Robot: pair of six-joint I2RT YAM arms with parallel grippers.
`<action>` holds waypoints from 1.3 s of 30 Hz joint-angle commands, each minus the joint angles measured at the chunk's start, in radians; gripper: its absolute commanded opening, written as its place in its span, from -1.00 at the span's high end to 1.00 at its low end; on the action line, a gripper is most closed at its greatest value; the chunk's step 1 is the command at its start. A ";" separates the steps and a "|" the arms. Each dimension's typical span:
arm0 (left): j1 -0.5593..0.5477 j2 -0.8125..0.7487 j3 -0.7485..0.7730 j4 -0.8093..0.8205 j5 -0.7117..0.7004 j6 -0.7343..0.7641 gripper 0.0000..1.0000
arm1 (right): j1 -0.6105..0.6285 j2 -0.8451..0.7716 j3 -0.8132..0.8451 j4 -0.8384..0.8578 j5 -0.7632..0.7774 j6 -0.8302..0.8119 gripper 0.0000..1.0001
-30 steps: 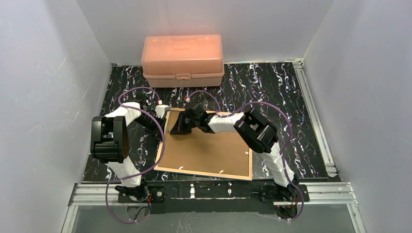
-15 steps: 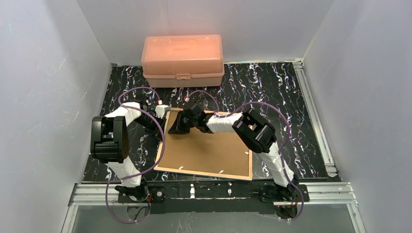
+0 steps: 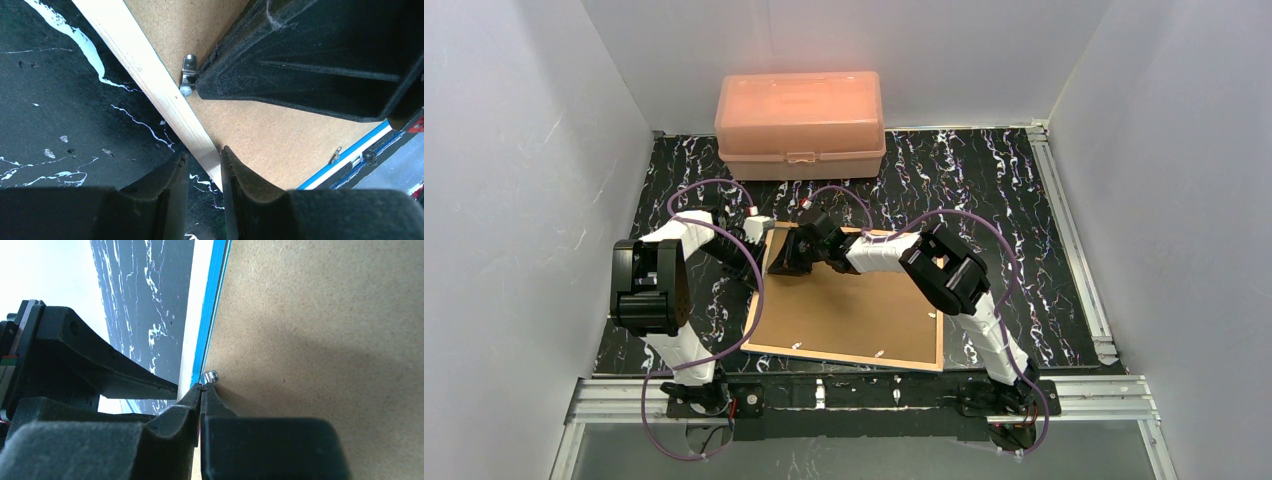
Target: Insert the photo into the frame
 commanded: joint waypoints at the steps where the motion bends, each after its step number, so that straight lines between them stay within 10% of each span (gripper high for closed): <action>1: -0.031 0.028 -0.039 0.009 0.004 0.047 0.68 | 0.011 0.021 0.020 -0.017 0.033 -0.005 0.76; 29: -0.031 0.027 -0.036 -0.006 0.014 0.063 0.72 | 0.014 0.019 0.006 0.040 0.110 0.014 0.73; 39: -0.014 -0.016 0.047 -0.102 0.030 0.065 0.63 | 0.015 -0.134 -0.030 0.015 0.112 -0.179 0.43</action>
